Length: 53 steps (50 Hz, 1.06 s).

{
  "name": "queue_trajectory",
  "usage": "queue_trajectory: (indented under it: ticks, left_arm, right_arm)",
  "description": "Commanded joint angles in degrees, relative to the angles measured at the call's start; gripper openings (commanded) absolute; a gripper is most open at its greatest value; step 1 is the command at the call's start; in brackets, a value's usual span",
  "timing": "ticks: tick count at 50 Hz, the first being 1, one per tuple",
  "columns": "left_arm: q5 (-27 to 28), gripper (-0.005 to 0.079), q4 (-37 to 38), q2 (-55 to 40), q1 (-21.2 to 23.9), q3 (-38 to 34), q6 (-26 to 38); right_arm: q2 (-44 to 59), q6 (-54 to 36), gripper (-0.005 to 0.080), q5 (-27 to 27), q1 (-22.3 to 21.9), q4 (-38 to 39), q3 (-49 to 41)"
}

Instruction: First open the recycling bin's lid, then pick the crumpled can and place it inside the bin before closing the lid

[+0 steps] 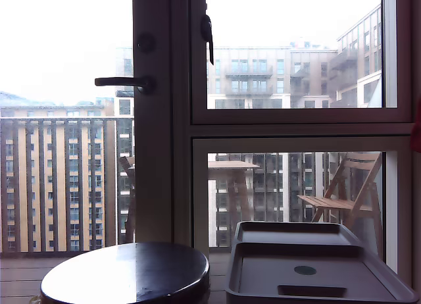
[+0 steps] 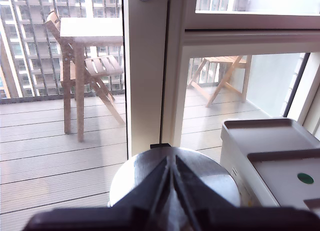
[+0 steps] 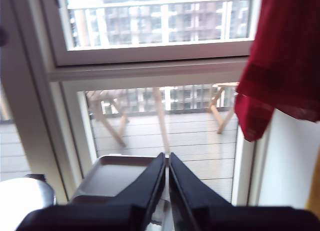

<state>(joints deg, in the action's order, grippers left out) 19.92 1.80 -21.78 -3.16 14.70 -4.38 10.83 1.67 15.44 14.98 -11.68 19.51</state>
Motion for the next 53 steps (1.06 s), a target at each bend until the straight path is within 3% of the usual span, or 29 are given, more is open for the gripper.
queue_trajectory:
  ticks: [1, 14, 26, 53]
  left_arm:
    - [-0.6, -0.0019, 0.9, 2.0, 0.0, -1.4, -0.2]
    - [-1.9, -0.0019, 4.3, 12.5, 0.0, -3.0, -0.2]
    - [-2.6, -0.0019, 12.6, 22.4, -0.1, -3.9, -0.3]
    - [-1.9, -0.0019, 25.8, 22.3, -0.1, -3.7, -0.8]
  right_arm:
    - [-1.6, 0.0, -0.0013, 0.3, 0.0, 1.2, -3.2]
    - [-10.7, -2.2, -0.0013, 0.8, 0.0, 1.4, -9.0]
    - [-10.7, -1.6, -0.0013, -0.7, 0.0, -0.4, -12.1]
    - [-10.7, -1.5, -0.0013, -1.4, 0.0, -18.5, -12.1]
